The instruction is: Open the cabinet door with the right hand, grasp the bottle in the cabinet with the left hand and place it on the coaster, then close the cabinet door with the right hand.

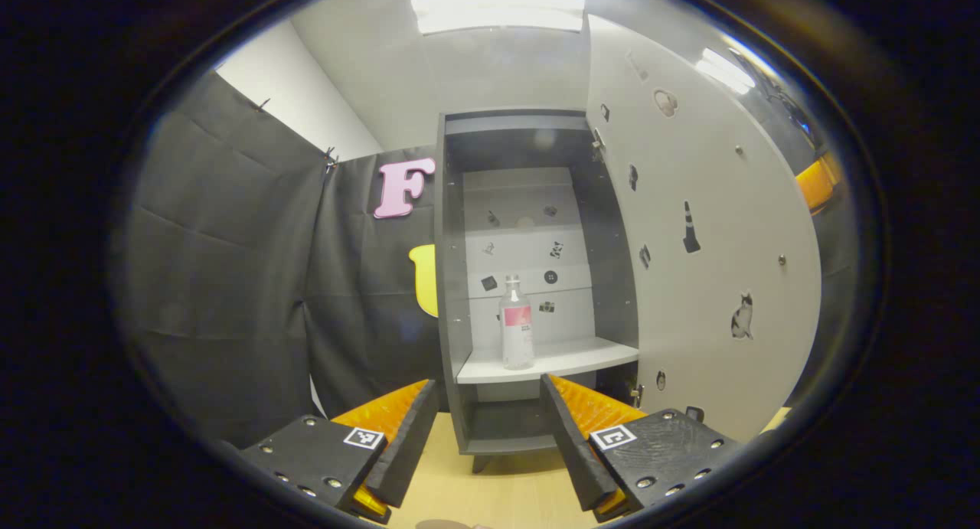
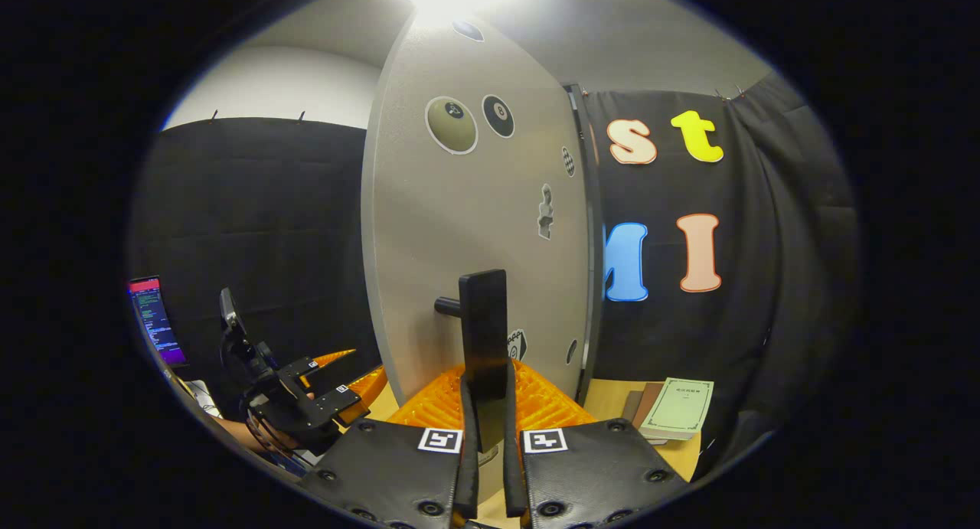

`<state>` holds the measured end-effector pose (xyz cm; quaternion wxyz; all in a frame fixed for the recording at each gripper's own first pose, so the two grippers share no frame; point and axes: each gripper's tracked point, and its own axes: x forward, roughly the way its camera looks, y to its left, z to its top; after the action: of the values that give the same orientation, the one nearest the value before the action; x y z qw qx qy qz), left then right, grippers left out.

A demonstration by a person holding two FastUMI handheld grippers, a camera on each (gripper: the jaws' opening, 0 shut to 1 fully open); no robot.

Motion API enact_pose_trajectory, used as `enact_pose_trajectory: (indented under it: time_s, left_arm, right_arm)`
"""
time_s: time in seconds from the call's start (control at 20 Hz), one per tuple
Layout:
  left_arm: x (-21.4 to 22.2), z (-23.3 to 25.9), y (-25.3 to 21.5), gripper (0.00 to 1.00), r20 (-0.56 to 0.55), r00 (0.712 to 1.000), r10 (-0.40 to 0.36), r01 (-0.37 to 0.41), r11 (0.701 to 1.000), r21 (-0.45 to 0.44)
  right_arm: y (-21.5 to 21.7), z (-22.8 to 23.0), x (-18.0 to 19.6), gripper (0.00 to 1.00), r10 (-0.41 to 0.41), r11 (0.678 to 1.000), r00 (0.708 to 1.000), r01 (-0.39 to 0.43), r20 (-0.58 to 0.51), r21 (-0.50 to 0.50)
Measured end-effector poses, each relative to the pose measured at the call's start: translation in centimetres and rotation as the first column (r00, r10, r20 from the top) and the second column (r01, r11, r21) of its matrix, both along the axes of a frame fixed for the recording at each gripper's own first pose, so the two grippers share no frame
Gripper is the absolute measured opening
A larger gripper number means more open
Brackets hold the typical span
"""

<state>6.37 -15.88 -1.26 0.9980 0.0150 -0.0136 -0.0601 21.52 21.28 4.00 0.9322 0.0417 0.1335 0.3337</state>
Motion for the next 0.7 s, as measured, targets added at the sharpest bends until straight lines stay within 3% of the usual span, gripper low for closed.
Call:
enact_pose_trajectory:
  time_s: [0.3, 0.5, 0.7]
  left_arm:
    - [-0.8, 0.1, -1.6, 0.8, -0.002, 1.0, -0.005, 0.005, 1.0, 0.022]
    - [-1.8, 0.0, -2.1, 0.8, -0.004, 1.0, 0.015, -0.015, 0.999, 0.044]
    - [-3.0, -0.1, -2.6, 0.8, -0.016, 0.998, 0.056, -0.055, 0.997, 0.061]
  right_arm:
    - [-4.5, -0.5, 2.3, 0.14, -0.129, 0.992, 0.992, 0.129, 0.001, -0.014]
    - [-3.7, -0.8, 2.6, 0.14, -0.076, 0.995, 0.996, 0.078, -0.037, 0.059]
    - [-5.0, -0.9, 2.5, 0.14, -0.073, 0.997, 0.997, 0.073, 0.001, 0.019]
